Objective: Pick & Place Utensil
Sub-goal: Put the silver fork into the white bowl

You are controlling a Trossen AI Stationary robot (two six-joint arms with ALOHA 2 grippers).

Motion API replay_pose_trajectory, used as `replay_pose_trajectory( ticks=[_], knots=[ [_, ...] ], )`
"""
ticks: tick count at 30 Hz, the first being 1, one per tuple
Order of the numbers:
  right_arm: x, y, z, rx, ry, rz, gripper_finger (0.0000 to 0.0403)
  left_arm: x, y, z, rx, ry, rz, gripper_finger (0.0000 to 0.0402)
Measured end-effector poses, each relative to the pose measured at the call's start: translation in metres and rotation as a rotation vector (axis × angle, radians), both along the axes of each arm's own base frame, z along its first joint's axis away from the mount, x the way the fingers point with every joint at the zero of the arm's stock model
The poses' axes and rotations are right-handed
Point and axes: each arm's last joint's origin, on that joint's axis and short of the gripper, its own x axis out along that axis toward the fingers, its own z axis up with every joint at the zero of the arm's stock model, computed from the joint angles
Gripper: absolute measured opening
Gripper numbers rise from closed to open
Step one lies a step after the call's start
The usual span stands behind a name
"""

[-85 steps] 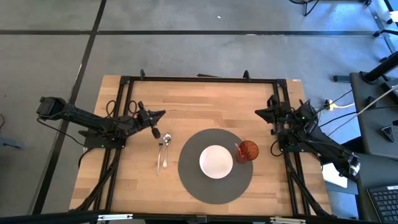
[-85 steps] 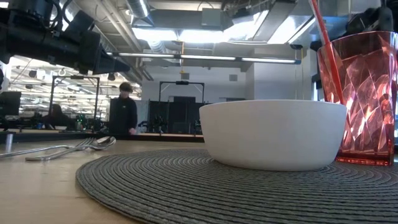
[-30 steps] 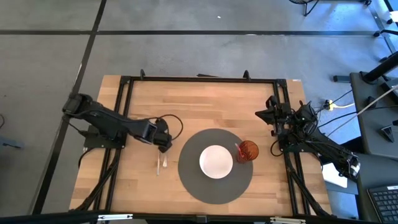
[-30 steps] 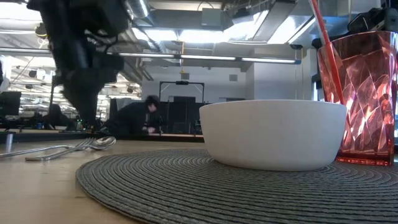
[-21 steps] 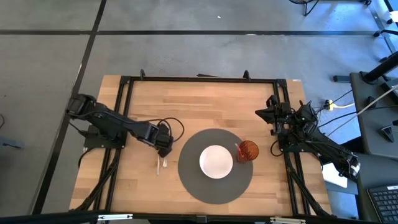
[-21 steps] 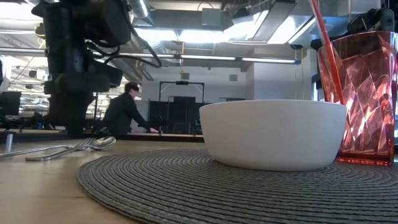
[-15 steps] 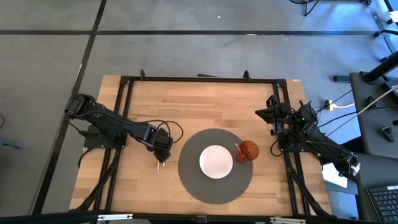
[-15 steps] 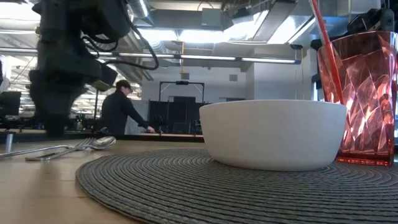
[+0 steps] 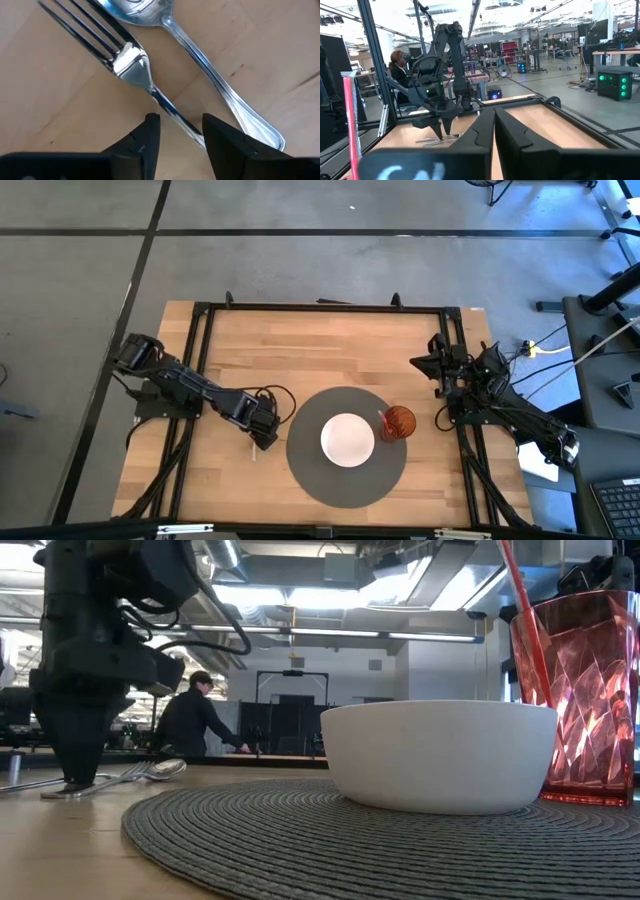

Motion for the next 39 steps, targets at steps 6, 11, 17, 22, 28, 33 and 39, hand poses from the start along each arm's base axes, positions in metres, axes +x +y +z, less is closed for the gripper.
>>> replay_pose_trajectory(
  ticks=[6,11,17,22,28,33,39],
  knots=[
    [0.000,0.000,0.000,-0.002,0.002,-0.001,0.0016,0.004,0.003,-0.012,0.020,0.067,-0.021,0.0116],
    [0.000,0.000,0.000,0.001,0.004,0.000,0.0016,0.005,0.004,-0.013,0.024,0.072,-0.069,0.0069],
    [0.000,0.000,-0.001,0.009,0.004,0.001,0.0016,0.004,0.005,-0.010,0.068,0.045,-0.074,0.0012],
    [0.000,0.000,-0.001,0.007,0.004,0.000,0.0017,0.003,0.011,0.000,0.227,0.064,-0.081,0.0012],
    [0.000,0.000,-0.001,0.001,0.005,-0.001,0.0017,0.000,0.015,0.029,0.364,0.135,-0.067,0.0008],
    [0.000,0.000,-0.001,0.004,0.007,-0.001,0.0017,0.010,0.014,0.062,0.396,0.083,-0.144,0.0007],
    [0.000,0.000,-0.001,0.007,0.011,-0.001,0.0017,0.032,0.014,0.123,0.444,0.027,-0.303,0.0006]
  ],
)
